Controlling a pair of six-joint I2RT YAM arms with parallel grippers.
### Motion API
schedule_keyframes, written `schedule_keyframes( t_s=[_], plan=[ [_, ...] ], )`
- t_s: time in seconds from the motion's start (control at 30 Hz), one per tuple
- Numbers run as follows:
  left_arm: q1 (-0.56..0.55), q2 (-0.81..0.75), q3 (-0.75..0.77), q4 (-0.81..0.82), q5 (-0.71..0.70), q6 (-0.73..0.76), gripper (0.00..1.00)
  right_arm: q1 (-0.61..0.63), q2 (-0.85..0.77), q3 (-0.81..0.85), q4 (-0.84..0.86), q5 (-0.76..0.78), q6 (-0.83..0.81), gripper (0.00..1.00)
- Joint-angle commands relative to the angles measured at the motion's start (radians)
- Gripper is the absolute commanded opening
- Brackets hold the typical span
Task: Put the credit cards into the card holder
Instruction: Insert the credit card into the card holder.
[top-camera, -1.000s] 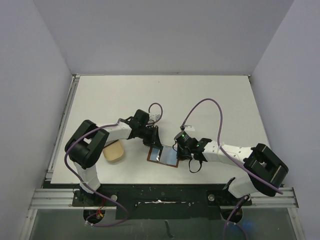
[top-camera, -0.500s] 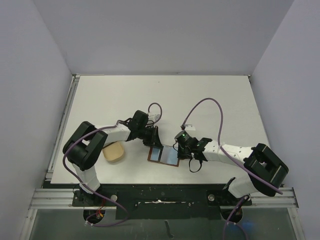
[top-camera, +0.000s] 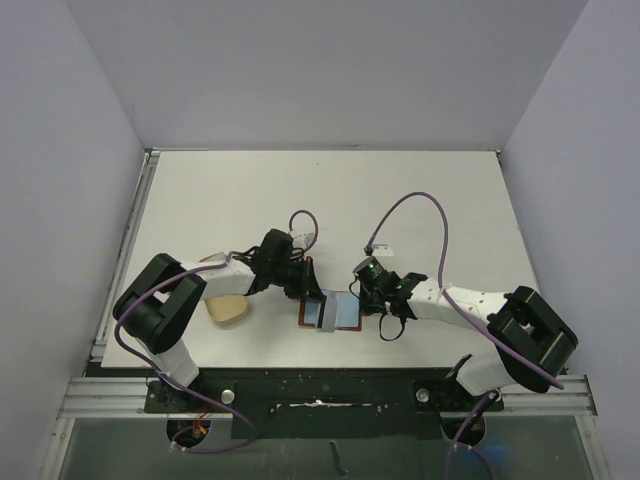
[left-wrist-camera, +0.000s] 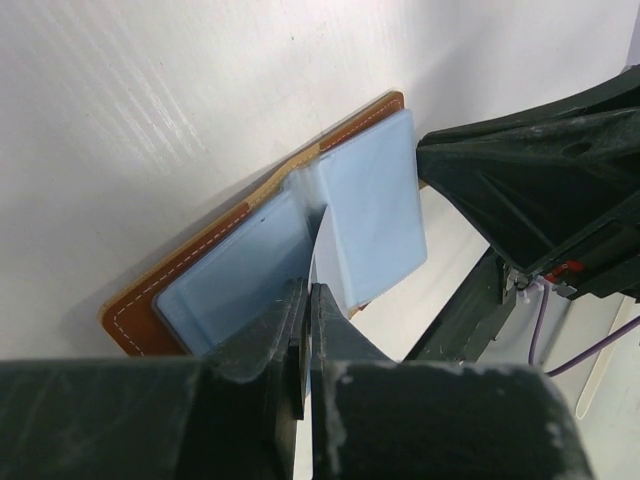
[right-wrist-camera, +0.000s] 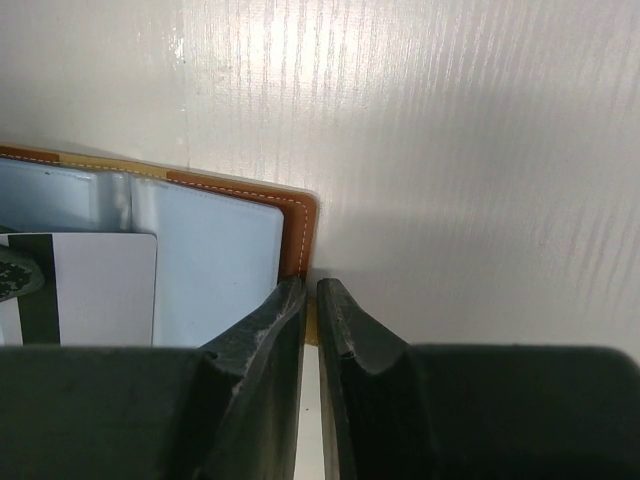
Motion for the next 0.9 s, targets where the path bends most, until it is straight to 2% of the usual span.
schedule_keyframes(
  t_s=[0.0, 0.3, 0.6, 0.87],
  plan=[
    [-0.001, -0.006, 0.015, 0.080, -0.029, -0.003, 0.00, -0.007, -0.019, 0.007, 0.034, 0.025, -0.017, 0.13],
    [0.000, 0.007, 0.030, 0.101, -0.009, -0.018, 0.00, -0.007, -0.024, -0.005, 0.039, 0.021, -0.010, 0.13],
    [-0.001, 0.002, 0.018, 0.111, -0.016, -0.034, 0.00, -0.002, -0.107, 0.088, -0.073, 0.021, 0.010, 0.17],
    [-0.001, 0.003, 0.014, 0.138, -0.013, -0.053, 0.00, 0.006, -0.111, 0.099, -0.031, -0.024, 0.033, 0.18]
  ],
)
